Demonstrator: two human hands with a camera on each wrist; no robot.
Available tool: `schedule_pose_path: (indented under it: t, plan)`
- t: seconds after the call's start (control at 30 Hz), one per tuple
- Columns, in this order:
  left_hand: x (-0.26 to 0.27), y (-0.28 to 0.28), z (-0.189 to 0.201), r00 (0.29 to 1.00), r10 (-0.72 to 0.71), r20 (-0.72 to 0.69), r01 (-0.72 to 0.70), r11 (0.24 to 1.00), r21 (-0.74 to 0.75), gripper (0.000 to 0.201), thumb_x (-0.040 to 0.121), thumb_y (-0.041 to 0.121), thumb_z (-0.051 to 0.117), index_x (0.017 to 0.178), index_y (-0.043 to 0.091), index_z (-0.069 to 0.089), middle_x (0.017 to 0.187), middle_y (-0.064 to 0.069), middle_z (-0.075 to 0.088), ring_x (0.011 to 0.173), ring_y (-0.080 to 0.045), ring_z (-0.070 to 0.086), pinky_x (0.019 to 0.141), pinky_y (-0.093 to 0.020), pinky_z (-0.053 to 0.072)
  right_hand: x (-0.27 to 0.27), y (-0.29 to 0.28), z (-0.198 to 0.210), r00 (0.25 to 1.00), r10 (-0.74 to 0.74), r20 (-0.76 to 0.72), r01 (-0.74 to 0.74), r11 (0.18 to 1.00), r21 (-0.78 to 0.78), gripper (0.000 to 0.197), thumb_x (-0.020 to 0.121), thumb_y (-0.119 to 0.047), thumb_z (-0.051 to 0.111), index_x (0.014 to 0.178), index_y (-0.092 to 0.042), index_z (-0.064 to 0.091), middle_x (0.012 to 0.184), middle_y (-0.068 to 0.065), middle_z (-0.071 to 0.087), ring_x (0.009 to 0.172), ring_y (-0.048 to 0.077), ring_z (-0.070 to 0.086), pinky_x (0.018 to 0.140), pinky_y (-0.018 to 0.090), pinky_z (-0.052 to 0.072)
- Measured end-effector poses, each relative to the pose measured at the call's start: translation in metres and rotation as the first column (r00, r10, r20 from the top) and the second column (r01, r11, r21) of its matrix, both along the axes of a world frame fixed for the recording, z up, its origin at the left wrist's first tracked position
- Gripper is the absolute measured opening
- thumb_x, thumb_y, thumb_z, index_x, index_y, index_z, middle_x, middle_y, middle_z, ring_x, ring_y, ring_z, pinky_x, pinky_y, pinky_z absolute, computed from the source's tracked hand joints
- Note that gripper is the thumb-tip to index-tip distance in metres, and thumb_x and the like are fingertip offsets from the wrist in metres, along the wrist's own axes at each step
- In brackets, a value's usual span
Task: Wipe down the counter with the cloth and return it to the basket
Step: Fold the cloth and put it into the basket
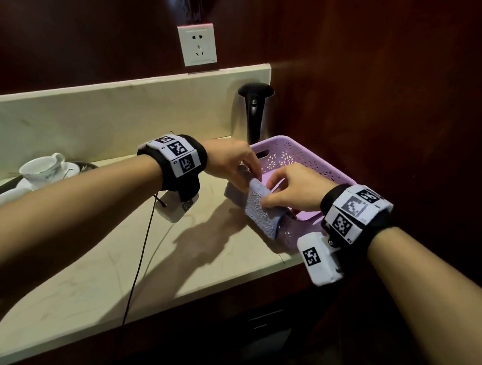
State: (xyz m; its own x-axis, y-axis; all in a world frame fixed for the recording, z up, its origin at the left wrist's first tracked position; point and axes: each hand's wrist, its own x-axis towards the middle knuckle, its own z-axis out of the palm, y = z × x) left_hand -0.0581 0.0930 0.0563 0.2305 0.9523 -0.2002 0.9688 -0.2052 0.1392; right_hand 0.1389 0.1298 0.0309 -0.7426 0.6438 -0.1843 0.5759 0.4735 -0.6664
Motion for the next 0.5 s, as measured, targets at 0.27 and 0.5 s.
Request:
schedule_pose_path:
  t: [0.27,0.5]
  plan:
    - [0.007,0.004,-0.012,0.992,0.042,-0.115,-0.016,0.976,0.215,0.020,0.082,0.030,0.070,0.102,0.033,0.074,0.087,0.004,0.072,0.076,-0.023,0.062,0.071,-0.039,0.054,-0.002,0.006,-0.006,0.997,-0.036,-0.063,0.040,0.996,0.075,0.026,0.076,-0.034,0.077,0.093,-0.016,0.069,0.083,0.006,0.075,0.072,0.028,0.073,0.062,0.033,0.059]
    - [0.003,-0.020,-0.006,0.992,0.126,0.016,-0.126,0.973,0.194,0.033,0.086,0.033,0.069,0.119,0.032,0.068,0.114,0.006,0.069,0.100,-0.017,0.063,0.086,-0.035,0.051,-0.010,0.006,-0.005,0.997,-0.011,-0.080,0.027,0.981,0.194,0.029,0.082,-0.042,0.070,0.101,-0.019,0.067,0.091,-0.003,0.071,0.083,0.014,0.066,0.073,0.029,0.054]
